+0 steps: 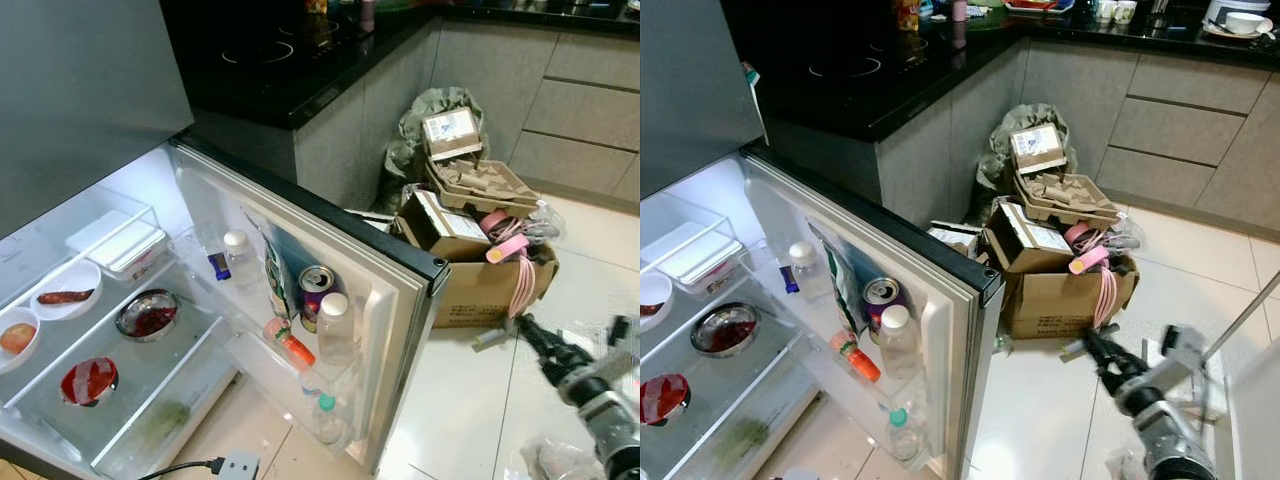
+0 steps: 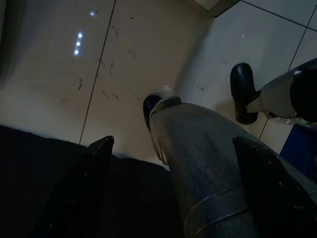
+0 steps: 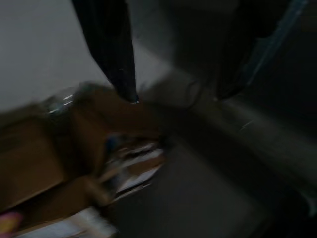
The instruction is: Restocking fridge
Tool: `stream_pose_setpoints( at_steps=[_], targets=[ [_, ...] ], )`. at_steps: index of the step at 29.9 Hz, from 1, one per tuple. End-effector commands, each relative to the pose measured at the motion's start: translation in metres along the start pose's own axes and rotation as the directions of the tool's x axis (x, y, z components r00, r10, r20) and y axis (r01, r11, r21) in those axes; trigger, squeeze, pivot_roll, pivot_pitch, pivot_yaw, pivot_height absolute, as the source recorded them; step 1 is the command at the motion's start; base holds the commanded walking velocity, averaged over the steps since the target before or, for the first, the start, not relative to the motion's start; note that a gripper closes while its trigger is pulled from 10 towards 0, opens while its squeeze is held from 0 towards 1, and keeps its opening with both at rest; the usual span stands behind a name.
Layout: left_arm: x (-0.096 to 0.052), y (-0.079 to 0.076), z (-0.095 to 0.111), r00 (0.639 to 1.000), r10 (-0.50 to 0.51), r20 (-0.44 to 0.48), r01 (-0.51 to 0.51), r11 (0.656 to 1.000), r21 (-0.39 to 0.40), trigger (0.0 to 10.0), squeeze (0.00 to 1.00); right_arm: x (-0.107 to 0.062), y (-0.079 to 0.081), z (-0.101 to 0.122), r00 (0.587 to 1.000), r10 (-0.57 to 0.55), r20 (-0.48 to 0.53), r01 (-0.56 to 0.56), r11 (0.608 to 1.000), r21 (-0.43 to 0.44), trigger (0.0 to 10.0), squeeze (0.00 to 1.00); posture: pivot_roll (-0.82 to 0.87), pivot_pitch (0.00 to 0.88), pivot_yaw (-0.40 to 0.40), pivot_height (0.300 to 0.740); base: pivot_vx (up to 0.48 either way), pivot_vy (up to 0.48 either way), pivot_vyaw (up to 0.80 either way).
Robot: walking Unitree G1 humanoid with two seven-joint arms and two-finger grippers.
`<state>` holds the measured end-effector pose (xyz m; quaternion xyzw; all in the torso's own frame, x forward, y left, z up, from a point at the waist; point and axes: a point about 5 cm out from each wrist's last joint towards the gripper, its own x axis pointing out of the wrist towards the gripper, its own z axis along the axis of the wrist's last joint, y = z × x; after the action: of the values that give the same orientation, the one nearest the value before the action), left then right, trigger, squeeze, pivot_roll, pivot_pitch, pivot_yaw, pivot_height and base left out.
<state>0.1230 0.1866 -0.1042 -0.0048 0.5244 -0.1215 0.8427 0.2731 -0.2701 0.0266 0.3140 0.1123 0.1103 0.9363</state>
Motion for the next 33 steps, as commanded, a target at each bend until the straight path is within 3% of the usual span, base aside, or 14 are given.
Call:
stream_pose_setpoints(
  at_steps=[1, 8, 9, 10, 11, 16, 18, 20, 21, 25, 26, 27, 28, 33],
  targets=[
    [-0.003, 0.001, -0.014, 0.998, -0.002, -0.055, 0.002, 1.0, 0.002, 10.0, 0.0, 0.0, 0.003, -0.004, 0.998, 0.047, -0.034, -0.048, 0.999, -0.014, 0.0, 0.0, -0.01, 0.0, -0.008, 0.74, 0.0, 0.0, 0.0],
    [-0.003, 0.002, -0.013, 0.998, 0.0, -0.057, 0.001, 1.0, 0.005, 10.0, 0.0, 0.002, 0.022, -0.037, 0.94, 0.246, -0.238, -0.254, 0.967, -0.005, 0.0, 0.0, -0.02, 0.0, -0.002, 0.74, 0.0, 0.0, 0.0],
    [-0.003, 0.002, -0.014, 0.998, 0.0, -0.059, 0.0, 1.0, 0.006, 10.0, 0.0, 0.001, 0.026, -0.044, 0.917, 0.279, -0.286, -0.29, 0.957, 0.006, 5.8, 0.0, -0.02, 0.0, -0.002, 0.74, 0.0, 0.0, 0.0],
    [-0.003, 0.002, -0.014, 0.998, 0.0, -0.059, 0.0, 1.0, 0.006, 10.0, 0.0, 0.001, 0.026, -0.044, 0.917, 0.279, -0.286, -0.29, 0.957, 0.006, 5.8, 0.0, -0.02, 0.0, -0.002, 0.74, 0.0, 0.0, 0.0],
    [-0.003, 0.003, -0.014, 0.998, 0.001, -0.06, -0.001, 1.0, 0.007, 10.0, 0.0, 0.0, 0.029, -0.049, 0.897, 0.306, -0.32, -0.317, 0.948, 0.018, 10.0, 0.0, -0.02, 0.0, -0.002, 0.74, 0.0, 0.0, 0.0],
    [-0.004, 0.003, -0.015, 0.998, 0.001, -0.063, -0.001, 1.0, 0.004, 10.0, 0.0, 0.003, 0.046, -0.068, 0.808, 0.414, -0.419, -0.436, 0.899, 0.048, 10.0, 0.0, -0.01, 0.0, -0.004, 0.74, 0.0, 0.0, 0.0],
    [-0.004, 0.003, -0.015, 0.998, 0.001, -0.063, -0.001, 1.0, 0.004, 10.0, 0.0, 0.003, 0.046, -0.068, 0.808, 0.414, -0.419, -0.436, 0.899, 0.048, 10.0, 0.0, -0.01, 0.0, -0.004, 0.74, 0.0, 0.0, 0.0],
    [-0.004, 0.002, -0.016, 0.998, -0.001, -0.065, 0.001, 1.0, 0.003, 10.0, 0.0, 0.005, 0.061, -0.079, 0.727, 0.509, -0.461, -0.524, 0.845, 0.106, 10.0, 0.0, -0.02, 0.0, -0.002, 0.74, 0.0, 0.0, 0.0],
    [-0.004, 0.002, -0.016, 0.998, -0.001, -0.065, 0.001, 1.0, 0.003, 10.0, 0.0, 0.005, 0.061, -0.079, 0.727, 0.509, -0.461, -0.524, 0.845, 0.106, 10.0, 0.0, -0.02, 0.0, -0.002, 0.74, 0.0, 0.0, 0.0],
    [-0.003, 0.001, -0.016, 0.998, -0.008, -0.068, 0.008, 1.0, 0.007, 10.0, 0.0, 0.0, 0.103, -0.107, 0.447, 0.713, -0.54, -0.715, 0.648, 0.263, 10.0, 0.0, -0.02, 0.0, -0.006, 0.74, 0.0, 0.0, 0.0],
    [-0.003, 0.0, -0.016, 0.998, -0.009, -0.067, 0.009, 1.0, 0.008, 10.0, 0.0, 0.0, 0.11, -0.109, 0.405, 0.736, -0.542, -0.736, 0.615, 0.284, 10.0, 0.0, -0.02, 0.0, -0.006, 0.74, 0.0, 0.0, 0.0],
    [-0.003, 0.0, -0.016, 0.998, -0.009, -0.067, 0.009, 1.0, 0.008, 10.0, 0.0, 0.0, 0.11, -0.109, 0.405, 0.736, -0.542, -0.736, 0.615, 0.284, 10.0, 0.0, -0.02, 0.0, -0.006, 0.74, 0.0, 0.0, 0.0],
    [-0.003, 0.0, -0.015, 0.998, -0.008, -0.064, 0.009, 1.0, 0.007, 10.0, 0.0, 0.002, 0.12, -0.106, 0.362, 0.768, -0.529, -0.762, 0.57, 0.306, 10.0, 0.0, -0.02, 0.0, -0.008, 0.74, 0.0, 0.0, 0.0],
    [-0.002, 0.0, -0.014, 0.998, -0.006, -0.064, 0.007, 1.0, 0.008, 10.0, 0.0, 0.002, 0.132, -0.1, 0.288, 0.818, -0.497, -0.794, 0.494, 0.353, 10.0, 0.0, -0.01, 0.0, -0.011, 0.74, 0.0, 0.0, 0.0]
  ],
)
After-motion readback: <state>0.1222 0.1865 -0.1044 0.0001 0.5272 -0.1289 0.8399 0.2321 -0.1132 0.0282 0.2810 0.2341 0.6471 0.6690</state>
